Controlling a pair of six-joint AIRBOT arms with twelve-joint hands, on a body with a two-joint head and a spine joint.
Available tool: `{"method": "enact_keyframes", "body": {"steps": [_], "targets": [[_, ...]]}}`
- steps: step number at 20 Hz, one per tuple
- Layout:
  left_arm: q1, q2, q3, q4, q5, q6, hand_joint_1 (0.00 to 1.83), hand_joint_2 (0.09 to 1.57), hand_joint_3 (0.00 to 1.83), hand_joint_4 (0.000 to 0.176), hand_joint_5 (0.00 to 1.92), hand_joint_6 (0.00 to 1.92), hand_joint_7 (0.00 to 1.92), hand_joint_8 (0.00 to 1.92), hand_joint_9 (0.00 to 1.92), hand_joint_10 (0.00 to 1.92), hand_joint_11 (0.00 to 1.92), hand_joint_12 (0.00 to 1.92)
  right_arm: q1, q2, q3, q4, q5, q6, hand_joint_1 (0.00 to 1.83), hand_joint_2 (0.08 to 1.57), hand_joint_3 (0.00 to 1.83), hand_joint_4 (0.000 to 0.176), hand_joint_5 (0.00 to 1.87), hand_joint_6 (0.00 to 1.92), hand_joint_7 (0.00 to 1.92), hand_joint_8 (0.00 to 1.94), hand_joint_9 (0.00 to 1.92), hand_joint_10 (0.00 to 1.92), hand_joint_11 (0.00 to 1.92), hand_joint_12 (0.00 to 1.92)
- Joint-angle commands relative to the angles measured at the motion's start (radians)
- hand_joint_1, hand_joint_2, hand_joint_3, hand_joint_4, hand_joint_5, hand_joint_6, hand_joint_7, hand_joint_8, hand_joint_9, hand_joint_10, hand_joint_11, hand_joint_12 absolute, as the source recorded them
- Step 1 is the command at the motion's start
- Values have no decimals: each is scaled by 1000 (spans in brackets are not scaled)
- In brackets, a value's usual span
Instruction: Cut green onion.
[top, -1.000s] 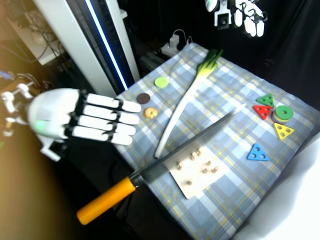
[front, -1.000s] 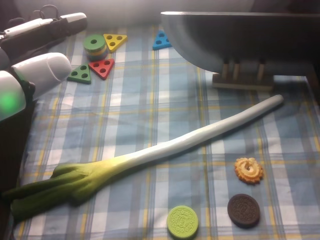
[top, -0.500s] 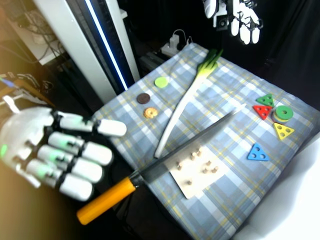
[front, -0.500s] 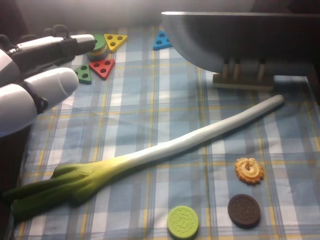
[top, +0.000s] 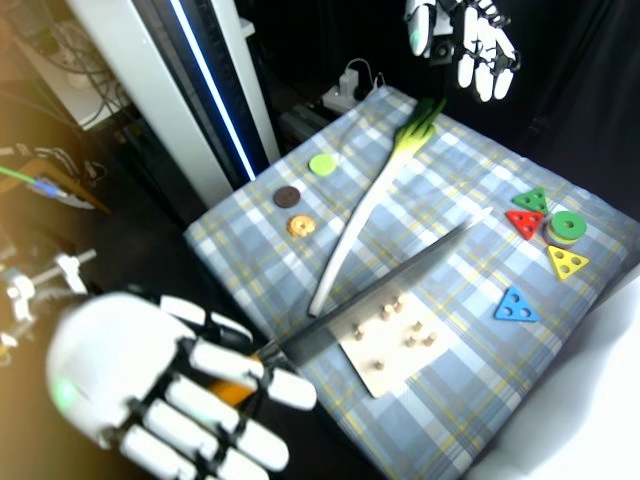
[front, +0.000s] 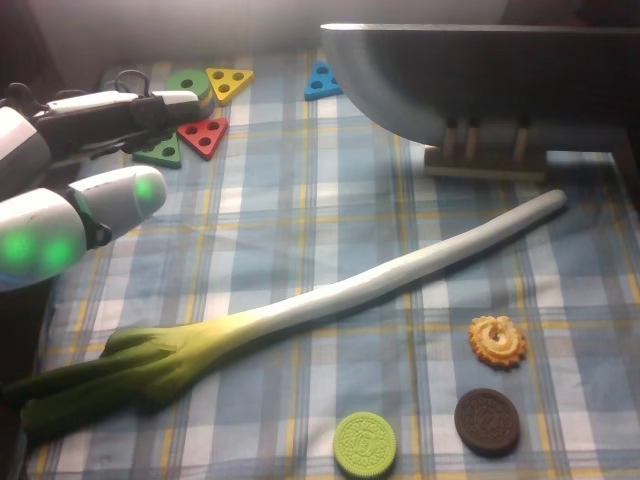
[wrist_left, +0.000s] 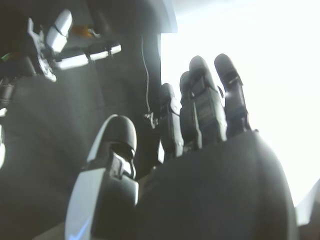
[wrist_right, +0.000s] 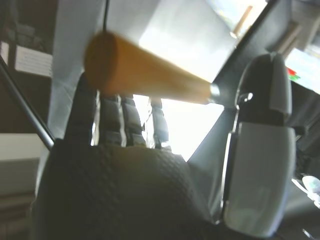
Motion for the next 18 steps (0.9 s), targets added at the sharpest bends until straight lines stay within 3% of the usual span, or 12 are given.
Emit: {"method": "enact_keyframes", "body": {"steps": [1, 5, 6, 8, 10, 11, 12, 13, 14, 15, 17, 18], "targets": [[-12, -4, 9, -9, -121, -9, 278, 1481, 4, 63, 396, 0, 368, 0, 375, 0, 24, 719, 19, 3, 12, 14, 94, -12, 924, 864, 7, 176, 0, 0, 10, 1, 0, 0, 0, 0], [-12, -3, 10, -10, -123, -10, 458, 1451, 0, 40, 410, 3, 350, 2, 362, 2, 0, 645, 54, -22, 36, -1, 50, -22, 966, 878, 4, 145, 7, 0, 136, 13, 50, 6, 0, 0], [-12, -2, 10, -10, -123, -10, 432, 1455, 0, 44, 397, 2, 337, 2, 346, 3, 0, 615, 56, -24, 38, -2, 42, -23, 983, 893, 2, 159, 46, 3, 286, 18, 114, 11, 0, 0], [-12, -4, 9, -10, -123, -11, 390, 1463, 2, 51, 375, 0, 327, 0, 316, 0, 0, 612, 56, -24, 40, -3, 36, -24, 940, 914, 0, 111, 206, 4, 756, 29, 516, 32, 39, 24], [-12, -6, 9, -11, -120, -12, 365, 1468, 2, 44, 396, 7, 369, 11, 345, 8, 34, 631, 56, -28, 40, -4, 33, -24, 969, 953, 1, 0, 691, 26, 998, 4, 943, 6, 385, 1087], [-12, -7, 9, -11, -118, -12, 351, 1468, 2, 41, 402, 5, 378, 7, 350, 6, 34, 641, 56, -31, 42, -7, 31, -24, 928, 975, 1, 0, 889, 30, 961, 0, 832, 0, 215, 1104], [-12, -7, 10, -11, -118, -12, 352, 1469, 2, 34, 402, 3, 355, 1, 328, 0, 6, 634, 56, -36, 45, -7, 29, -24, 1077, 1028, 0, 6, 1109, 532, 1192, 42, 1184, 161, 698, 1234], [-12, -7, 10, -11, -118, -13, 370, 1465, 0, 29, 408, 3, 361, 2, 334, 3, 13, 652, 56, -41, 48, -7, 27, -24, 1082, 1048, 0, 66, 1116, 721, 1367, 106, 1317, 507, 957, 1361], [-12, -7, 10, -11, -118, -14, 372, 1463, 0, 33, 405, 1, 360, 1, 338, 4, 21, 659, 56, -44, 50, -7, 25, -24, 1076, 1066, 6, 65, 1068, 850, 1415, 160, 1295, 808, 1033, 1438], [-12, -7, 10, -11, -118, -15, 348, 1464, 0, 46, 399, 0, 379, 5, 355, 7, 35, 666, 56, -48, 52, -7, 24, -24, 947, 1017, 0, 0, 998, 880, 1314, 778, 1276, 1270, 1097, 1634], [-12, -8, 10, -12, -118, -16, 375, 1467, 0, 52, 407, 2, 376, 2, 352, 3, 36, 655, 58, -55, 55, -7, 23, -24, 856, 1017, 1, 0, 892, 1523, 1082, 1792, 1187, 1844, 1241, 1893], [-12, -8, 10, -12, -117, -17, 367, 1472, 1, 53, 395, 0, 353, 0, 337, 0, 30, 637, 58, -59, 58, -7, 22, -24, 867, 1036, 4, 0, 860, 1737, 1054, 1911, 1169, 1906, 1265, 1915]]}}
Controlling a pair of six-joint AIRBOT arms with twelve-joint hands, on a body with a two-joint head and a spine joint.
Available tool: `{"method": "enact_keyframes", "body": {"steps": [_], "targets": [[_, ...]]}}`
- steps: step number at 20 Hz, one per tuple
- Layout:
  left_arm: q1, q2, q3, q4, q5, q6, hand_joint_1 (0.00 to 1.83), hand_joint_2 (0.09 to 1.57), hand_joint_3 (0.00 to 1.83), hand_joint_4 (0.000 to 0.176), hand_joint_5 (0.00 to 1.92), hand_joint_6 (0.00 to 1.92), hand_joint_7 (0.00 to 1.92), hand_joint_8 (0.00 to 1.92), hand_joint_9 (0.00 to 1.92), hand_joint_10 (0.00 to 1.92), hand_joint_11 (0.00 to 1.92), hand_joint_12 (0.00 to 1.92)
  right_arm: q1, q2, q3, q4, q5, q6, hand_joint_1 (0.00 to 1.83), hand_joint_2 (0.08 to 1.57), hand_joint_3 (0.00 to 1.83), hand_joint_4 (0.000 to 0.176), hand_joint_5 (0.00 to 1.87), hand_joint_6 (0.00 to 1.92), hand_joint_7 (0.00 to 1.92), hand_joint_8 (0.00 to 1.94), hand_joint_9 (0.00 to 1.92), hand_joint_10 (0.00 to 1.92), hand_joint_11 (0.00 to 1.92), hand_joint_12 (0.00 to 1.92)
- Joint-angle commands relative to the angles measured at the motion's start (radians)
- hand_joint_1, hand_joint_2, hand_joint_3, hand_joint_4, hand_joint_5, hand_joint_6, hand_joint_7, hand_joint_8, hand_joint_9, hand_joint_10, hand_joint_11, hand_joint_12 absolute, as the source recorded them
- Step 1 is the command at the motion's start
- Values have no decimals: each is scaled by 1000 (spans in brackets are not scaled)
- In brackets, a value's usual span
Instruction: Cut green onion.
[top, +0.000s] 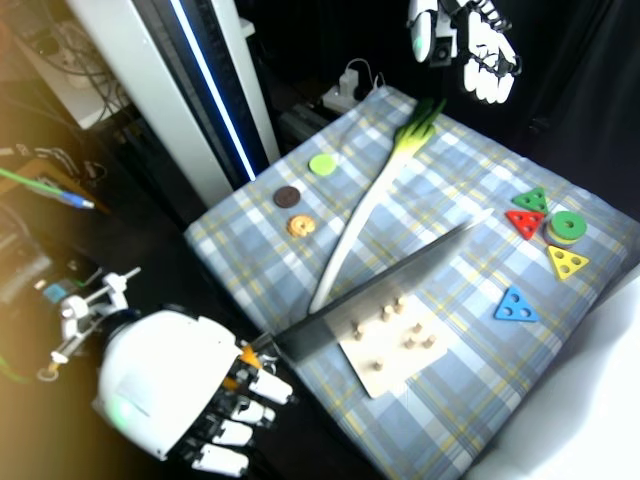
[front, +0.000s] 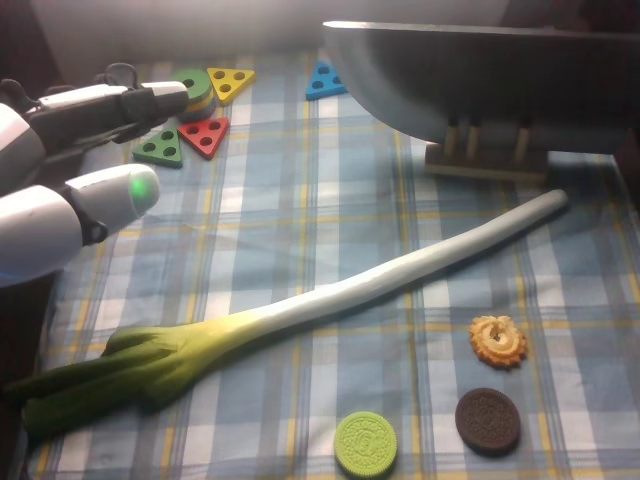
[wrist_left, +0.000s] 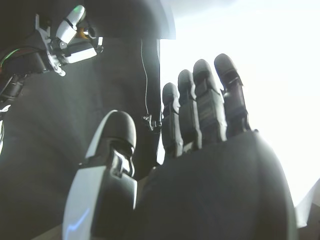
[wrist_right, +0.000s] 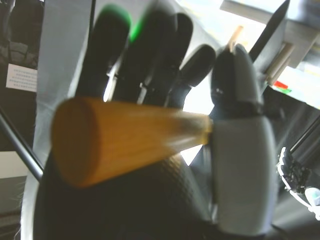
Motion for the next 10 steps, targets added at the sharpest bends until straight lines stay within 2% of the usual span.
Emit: {"method": "enact_keyframes", "body": {"steps": [1, 2, 3, 4, 5, 6, 7, 10], "targets": [[-12, -3, 3, 1, -119, -12, 395, 1468, 0, 53, 397, 1, 361, 3, 348, 4, 38, 633, 12, 1, 12, 12, 111, -5, 953, 1086, 5, 0, 839, 1837, 1085, 1935, 1192, 1918, 1259, 1920], [-12, -4, 4, 1, -117, -13, 384, 1469, 0, 63, 392, 0, 375, 5, 353, 4, 41, 634, 12, -2, 15, 12, 110, -5, 1073, 1149, 4, 0, 866, 1904, 1084, 1940, 1192, 1920, 1270, 1921], [-12, -4, 4, 1, -115, -13, 382, 1469, 0, 64, 396, 2, 379, 6, 353, 3, 42, 634, 14, -6, 18, 12, 106, -5, 1173, 1174, 1, 72, 898, 1918, 1112, 1941, 1229, 1921, 1317, 1921], [-12, -4, 4, 0, -115, -13, 384, 1469, 0, 64, 396, 2, 381, 6, 354, 3, 42, 633, 16, -6, 19, 12, 103, -5, 1197, 1179, 0, 129, 908, 1920, 1120, 1941, 1241, 1921, 1331, 1921], [-12, -4, 4, 0, -115, -14, 384, 1469, 0, 62, 396, 2, 370, 0, 351, 2, 49, 636, 19, -6, 19, 12, 103, -6, 1273, 1240, 9, 122, 984, 1921, 1259, 1941, 1394, 1921, 1485, 1921], [-12, -5, 4, 0, -116, -14, 368, 1471, 1, 67, 388, 1, 366, 0, 346, 0, 48, 635, 21, -6, 19, 12, 103, -6, 1313, 1252, 6, 109, 1014, 1921, 1304, 1941, 1445, 1921, 1537, 1921], [-12, -5, 5, 0, -115, -14, 415, 1466, 0, 61, 399, 3, 375, 2, 350, 1, 57, 651, 23, -6, 19, 12, 103, -6, 1384, 1231, 0, 103, 1020, 1921, 1284, 1941, 1419, 1921, 1514, 1921], [-11, -6, 5, -1, -115, -15, 356, 1476, 3, 68, 380, 1, 355, 2, 341, 0, 50, 668, 34, -6, 19, 12, 104, -6, 1432, 1213, 0, 103, 1001, 1921, 1220, 1941, 1368, 1921, 1470, 1921]]}}
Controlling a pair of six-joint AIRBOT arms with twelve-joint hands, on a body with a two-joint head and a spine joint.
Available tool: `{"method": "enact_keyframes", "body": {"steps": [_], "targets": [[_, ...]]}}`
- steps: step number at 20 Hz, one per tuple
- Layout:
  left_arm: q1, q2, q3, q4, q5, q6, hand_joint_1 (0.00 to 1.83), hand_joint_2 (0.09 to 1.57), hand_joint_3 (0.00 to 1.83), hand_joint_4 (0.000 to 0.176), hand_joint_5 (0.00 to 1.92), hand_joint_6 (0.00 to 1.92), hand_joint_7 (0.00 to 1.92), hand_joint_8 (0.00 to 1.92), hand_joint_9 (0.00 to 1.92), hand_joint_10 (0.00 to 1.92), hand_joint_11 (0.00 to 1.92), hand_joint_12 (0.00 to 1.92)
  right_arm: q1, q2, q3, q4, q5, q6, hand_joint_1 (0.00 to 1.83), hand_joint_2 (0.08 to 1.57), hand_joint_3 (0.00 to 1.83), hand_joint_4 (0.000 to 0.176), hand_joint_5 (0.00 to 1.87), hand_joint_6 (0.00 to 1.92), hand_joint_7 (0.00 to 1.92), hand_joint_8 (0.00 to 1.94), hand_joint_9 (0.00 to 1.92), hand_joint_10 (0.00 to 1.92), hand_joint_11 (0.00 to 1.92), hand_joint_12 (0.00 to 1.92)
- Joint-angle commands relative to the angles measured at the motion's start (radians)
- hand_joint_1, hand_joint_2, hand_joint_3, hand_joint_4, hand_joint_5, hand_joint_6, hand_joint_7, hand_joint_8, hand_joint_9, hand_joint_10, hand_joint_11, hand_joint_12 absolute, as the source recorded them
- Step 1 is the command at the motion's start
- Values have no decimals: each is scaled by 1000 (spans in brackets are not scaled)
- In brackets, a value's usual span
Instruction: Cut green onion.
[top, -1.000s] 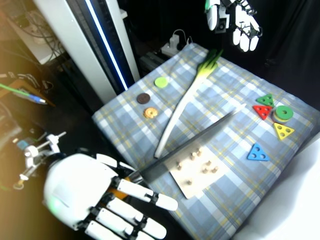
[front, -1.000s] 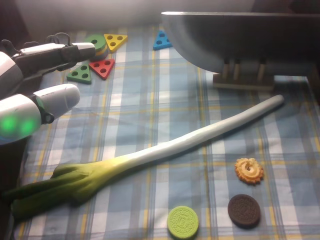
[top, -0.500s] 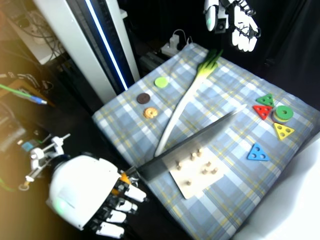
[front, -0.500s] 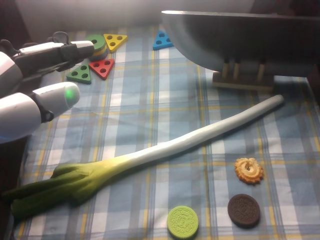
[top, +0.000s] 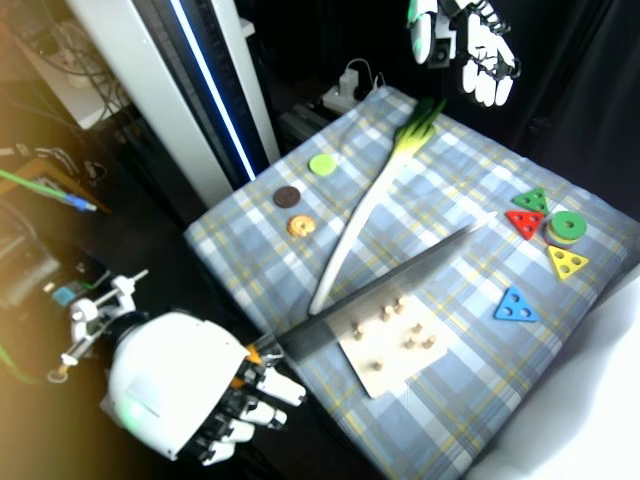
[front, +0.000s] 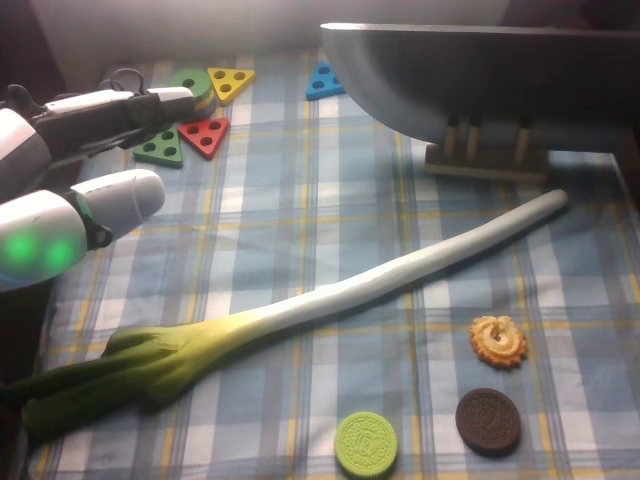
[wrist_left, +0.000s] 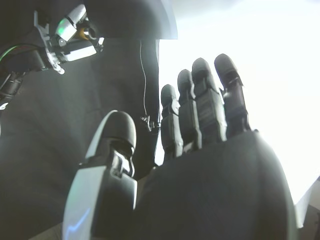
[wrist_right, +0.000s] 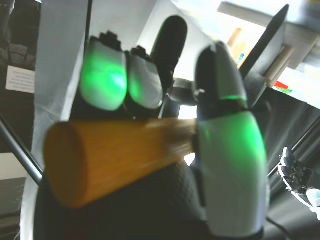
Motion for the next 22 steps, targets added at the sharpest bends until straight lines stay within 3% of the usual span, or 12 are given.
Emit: {"method": "enact_keyframes", "body": {"steps": [1, 6, 7, 8, 9, 13, 14, 15, 16, 18, 20, 22], "targets": [[-11, -1, 5, -1, -118, -11, 366, 1471, 0, 71, 395, 3, 376, 5, 361, 5, 76, 692, 17, 6, 7, 9, 114, -6, 1400, 1218, 0, 103, 981, 1921, 1203, 1941, 1353, 1921, 1454, 1921], [-5, -1, 3, -2, -118, -13, 393, 1473, 1, 65, 390, 2, 361, 1, 340, 0, 27, 767, 23, 14, -6, 12, 161, 4, 1365, 1228, 1, 111, 999, 1921, 1221, 1941, 1370, 1921, 1467, 1921], [-4, -1, 3, -2, -118, -14, 319, 1485, 6, 73, 378, 4, 368, 2, 342, 1, 17, 766, 23, 16, -10, 12, 178, 13, 1370, 1230, 2, 112, 999, 1921, 1222, 1941, 1371, 1921, 1470, 1921], [-3, -1, 3, -3, -118, -16, 314, 1489, 4, 68, 390, 6, 364, 0, 335, 0, 3, 772, 23, 17, -11, 12, 200, 32, 1367, 1231, 2, 115, 1004, 1921, 1221, 1941, 1364, 1921, 1468, 1921], [-3, -1, 4, -4, -118, -17, 311, 1489, 3, 54, 403, 10, 368, 2, 339, 2, 1, 774, 23, 17, -11, 13, 212, 44, 1355, 1236, 4, 119, 1020, 1921, 1242, 1941, 1371, 1921, 1309, 1921], [-3, -1, 4, -4, -118, -19, 308, 1483, 0, 56, 437, 3, 402, 3, 415, 14, 58, 802, 23, 14, -16, 31, 246, 64, 1351, 1241, 3, 130, 1000, 1921, 1235, 1941, 1378, 1921, 1412, 1921], [-3, -1, 4, -3, -117, -19, 307, 1485, 1, 50, 446, 6, 400, 2, 423, 14, 79, 812, 23, 12, -16, 36, 254, 72, 1369, 1239, 1, 142, 983, 1921, 1218, 1941, 1364, 1921, 1387, 1921], [-3, -1, 4, -3, -116, -19, 305, 1484, 0, 60, 435, 1, 405, 3, 437, 17, 94, 818, 23, 9, -16, 42, 263, 80, 1364, 1239, 1, 147, 1014, 1921, 1213, 1941, 1352, 1921, 1352, 1921], [-2, -1, 4, -3, -115, -19, 307, 1484, 0, 59, 437, 2, 407, 4, 427, 11, 92, 817, 22, 6, -17, 45, 268, 84, 1334, 1244, 3, 149, 1056, 1921, 1234, 1941, 1356, 1921, 1035, 1863], [-1, -1, 4, -3, -115, -19, 322, 1482, 0, 62, 432, 1, 410, 4, 410, 1, 53, 802, 22, -1, -18, 48, 280, 98, 1324, 1238, 0, 151, 1039, 1921, 1228, 1941, 1361, 1921, 1391, 1919], [2, -1, 4, -3, -115, -20, 379, 1468, 0, 48, 461, 6, 419, 4, 409, 1, 54, 806, 18, -1, -26, 48, 310, 110, 1422, 1222, 0, 161, 1019, 1921, 1229, 1941, 1400, 1921, 1542, 1921], [3, 1, 3, -2, -111, -20, 403, 1452, 0, 71, 445, 1, 414, 1, 403, 1, 70, 820, 11, 11, -47, 48, 356, 116, 1431, 1229, 0, 170, 960, 1921, 1206, 1941, 1420, 1921, 1574, 1921]]}}
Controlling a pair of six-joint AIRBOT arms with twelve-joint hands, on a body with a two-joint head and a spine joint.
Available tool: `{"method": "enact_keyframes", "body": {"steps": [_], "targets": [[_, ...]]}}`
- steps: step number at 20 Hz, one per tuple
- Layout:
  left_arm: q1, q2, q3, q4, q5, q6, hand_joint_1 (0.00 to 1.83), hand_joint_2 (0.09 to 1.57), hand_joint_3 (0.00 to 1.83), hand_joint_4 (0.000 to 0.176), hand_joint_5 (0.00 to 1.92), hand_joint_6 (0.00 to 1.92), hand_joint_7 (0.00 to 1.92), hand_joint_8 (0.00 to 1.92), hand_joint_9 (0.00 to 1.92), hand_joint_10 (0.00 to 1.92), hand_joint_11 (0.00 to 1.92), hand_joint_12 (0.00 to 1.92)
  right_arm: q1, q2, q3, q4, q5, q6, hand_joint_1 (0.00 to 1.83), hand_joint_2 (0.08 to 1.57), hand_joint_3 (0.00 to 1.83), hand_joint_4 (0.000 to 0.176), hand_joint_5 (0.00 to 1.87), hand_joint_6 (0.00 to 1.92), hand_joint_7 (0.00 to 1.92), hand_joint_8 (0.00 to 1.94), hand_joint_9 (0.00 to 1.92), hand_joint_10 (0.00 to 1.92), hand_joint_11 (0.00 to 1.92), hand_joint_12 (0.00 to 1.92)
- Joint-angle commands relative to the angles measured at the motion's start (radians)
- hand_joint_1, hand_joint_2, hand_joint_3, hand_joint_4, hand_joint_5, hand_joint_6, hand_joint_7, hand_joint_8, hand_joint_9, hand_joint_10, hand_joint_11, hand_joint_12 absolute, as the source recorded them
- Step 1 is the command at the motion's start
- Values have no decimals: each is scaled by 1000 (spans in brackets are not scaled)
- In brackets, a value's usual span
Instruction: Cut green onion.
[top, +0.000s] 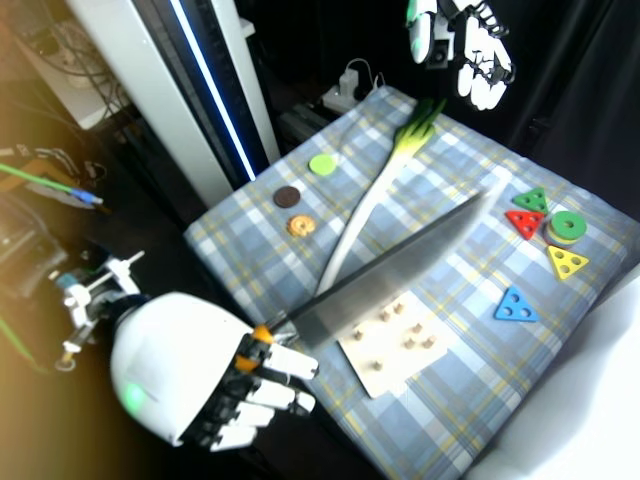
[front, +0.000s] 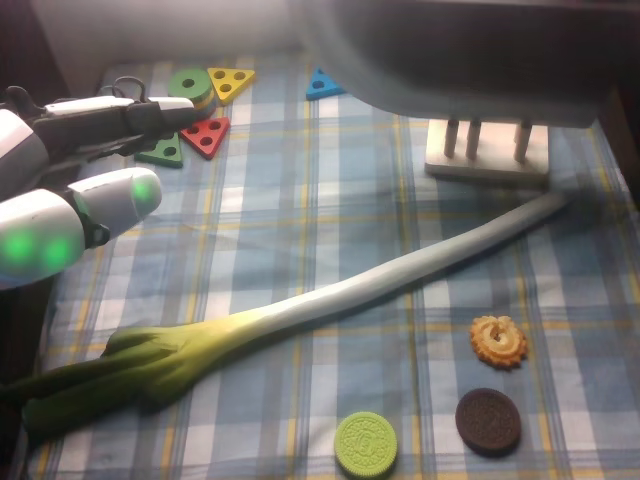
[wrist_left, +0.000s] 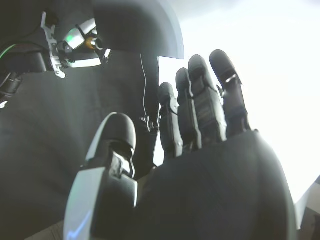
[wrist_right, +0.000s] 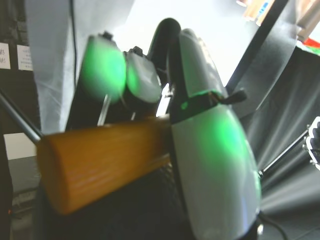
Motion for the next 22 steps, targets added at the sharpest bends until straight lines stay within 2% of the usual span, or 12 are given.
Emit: {"method": "enact_keyframes", "body": {"steps": [1, 3, 4, 5, 7, 8, 9, 11, 13, 15, 18, 22], "targets": [[-1, 1, 3, 5, -110, -9, 398, 1453, 0, 71, 447, 3, 418, 4, 398, 0, 62, 818, 2, 24, -7, 14, 198, 21, 1438, 1231, 0, 170, 950, 1921, 1201, 1941, 1421, 1921, 1578, 1921], [-1, 6, 2, 21, -89, -8, 353, 1471, 3, 41, 437, 1, 404, 0, 371, 0, 20, 771, -8, 42, -33, 14, 243, 24, 1235, 1273, 12, 156, 975, 1921, 1213, 1941, 1408, 1921, 1533, 1921], [-2, 15, -1, 44, -67, -7, 304, 1488, 8, 10, 453, 4, 419, 4, 376, 2, 8, 757, -19, 49, -47, 12, 260, 24, 1235, 1255, 2, 156, 985, 1921, 1217, 1941, 1404, 1921, 1530, 1921], [-5, 27, -11, 65, -46, 12, 238, 1513, 12, 0, 492, 11, 476, 14, 398, 7, 1, 751, -35, 53, -60, 10, 284, 24, 1242, 1235, 0, 155, 990, 1921, 1229, 1941, 1426, 1921, 1544, 1921], [-10, 42, -32, 112, -3, 54, 184, 1535, 6, 0, 511, 4, 470, 2, 382, 3, 0, 721, -53, 53, -78, 10, 328, 24, 1341, 1234, 0, 141, 1070, 1921, 1327, 1941, 1479, 1921, 1501, 1921], [-25, 41, -43, 175, 58, 69, 20, 1559, 8, 0, 462, 1, 445, 5, 399, 4, 34, 761, -53, 50, -89, 10, 342, 24, 1295, 1239, 0, 141, 1059, 1921, 1338, 1941, 1486, 1921, 1516, 1921], [-32, 40, -47, 190, 82, 84, 20, 1559, 8, 0, 462, 1, 445, 5, 399, 4, 34, 761, -53, 49, -92, 9, 343, 24, 1295, 1239, 0, 141, 1059, 1921, 1338, 1941, 1486, 1921, 1516, 1921], [-72, 27, -70, 212, 196, 207, 0, 1566, 1, 0, 478, 1, 494, 1, 412, 5, 6, 688, -56, 47, -104, 9, 343, 25, 1283, 1245, 2, 143, 1075, 1921, 1332, 1941, 1483, 1921, 1541, 1921], [-108, 5, -91, 212, 279, 340, 0, 1514, 0, 0, 284, 0, 320, 2, 262, 0, 0, 443, -56, 43, -116, 8, 346, 32, 1256, 1236, 0, 144, 1083, 1921, 1351, 1941, 1502, 1921, 1565, 1921], [-137, -32, -92, 213, 344, 412, 0, 1493, 0, 0, 243, 0, 262, 0, 238, 0, 0, 446, -56, 38, -122, 8, 351, 33, 1376, 1222, 0, 143, 1076, 1921, 1348, 1941, 1508, 1921, 1581, 1921], [-179, -91, -59, 228, 436, 426, 0, 1437, 0, 0, 46, 1, 64, 6, 52, 2, 0, 77, -63, 20, -123, 5, 353, 47, 1451, 1203, 0, 141, 1113, 1921, 1357, 1941, 1522, 1921, 1578, 1921], [-207, -134, -37, 263, 523, 426, 0, 1422, 0, 0, 12, 0, 13, 0, 8, 0, 3, 5, -94, 4, -138, 5, 393, 75, 1467, 1190, 0, 144, 1088, 1921, 1329, 1941, 1469, 1921, 1527, 1921]]}}
